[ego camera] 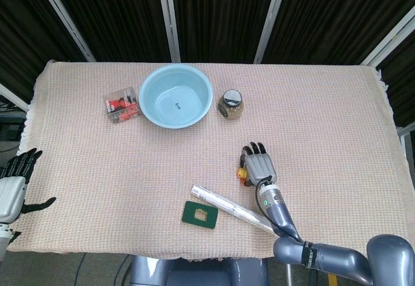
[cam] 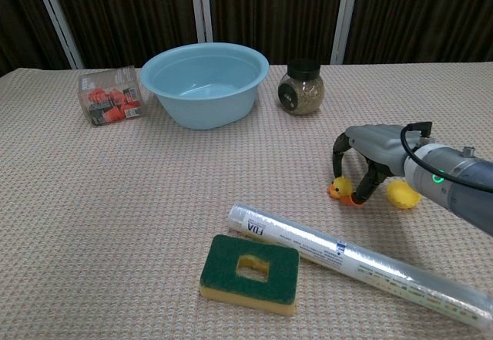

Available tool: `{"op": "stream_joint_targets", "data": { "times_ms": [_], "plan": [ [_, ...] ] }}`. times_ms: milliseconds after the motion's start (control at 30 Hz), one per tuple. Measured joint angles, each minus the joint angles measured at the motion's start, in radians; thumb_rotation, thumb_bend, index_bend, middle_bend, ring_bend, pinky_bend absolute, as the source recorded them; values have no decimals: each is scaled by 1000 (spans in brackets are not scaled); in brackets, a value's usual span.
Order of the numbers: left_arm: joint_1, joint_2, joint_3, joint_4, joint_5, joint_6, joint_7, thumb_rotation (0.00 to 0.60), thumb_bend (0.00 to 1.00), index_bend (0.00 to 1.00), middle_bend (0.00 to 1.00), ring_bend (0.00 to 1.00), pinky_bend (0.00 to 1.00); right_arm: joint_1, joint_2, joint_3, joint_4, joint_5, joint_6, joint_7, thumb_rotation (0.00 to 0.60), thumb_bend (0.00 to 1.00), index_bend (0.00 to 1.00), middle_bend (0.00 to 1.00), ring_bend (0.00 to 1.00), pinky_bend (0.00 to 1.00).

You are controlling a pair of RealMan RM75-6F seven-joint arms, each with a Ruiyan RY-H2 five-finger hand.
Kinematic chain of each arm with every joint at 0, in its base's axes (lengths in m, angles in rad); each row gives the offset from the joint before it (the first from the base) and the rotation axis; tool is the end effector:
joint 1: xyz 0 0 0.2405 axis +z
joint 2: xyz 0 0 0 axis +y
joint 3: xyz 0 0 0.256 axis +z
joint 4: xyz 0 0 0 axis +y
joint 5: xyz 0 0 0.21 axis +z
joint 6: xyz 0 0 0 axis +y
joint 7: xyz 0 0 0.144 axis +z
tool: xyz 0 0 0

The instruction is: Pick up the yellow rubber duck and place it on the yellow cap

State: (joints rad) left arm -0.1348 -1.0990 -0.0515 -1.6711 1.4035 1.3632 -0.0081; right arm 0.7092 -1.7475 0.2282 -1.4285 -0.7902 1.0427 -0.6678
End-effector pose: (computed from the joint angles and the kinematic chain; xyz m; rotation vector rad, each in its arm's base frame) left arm -0.3102 0.1946 0.1487 -1.3850 -1.0429 -0.8616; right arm -0.1584 -0.3291 -0.0634 1.7158 -1.0779 0.7026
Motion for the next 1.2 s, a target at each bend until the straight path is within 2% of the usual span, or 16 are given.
{"op": "stream_joint_targets", "data": {
  "times_ms": [300,633,967,1200],
  "plan": [
    [0,-1,-1,2,-6,-1,-2,600,77,0,0,0,0,8,41,13,-84,-34,47,-11,600,264,523,153,0,9],
    [2,2,1,0,-6,2,-2,600,77,0,0,0,0,-17,127,14,-153,-11,96,-25,600,270,524,152,0,9],
    [2,1,4,-5,-5,1,2,600,77,0,0,0,0,-69,202,-9,-187,15,112,24,600,271,525,152,0,9],
    [1,-3,6,-7,-7,0,11,600,80,0,0,0,0,-93,208,-36,-186,13,109,60,600,272,525,152,0,8]
  ]
}}
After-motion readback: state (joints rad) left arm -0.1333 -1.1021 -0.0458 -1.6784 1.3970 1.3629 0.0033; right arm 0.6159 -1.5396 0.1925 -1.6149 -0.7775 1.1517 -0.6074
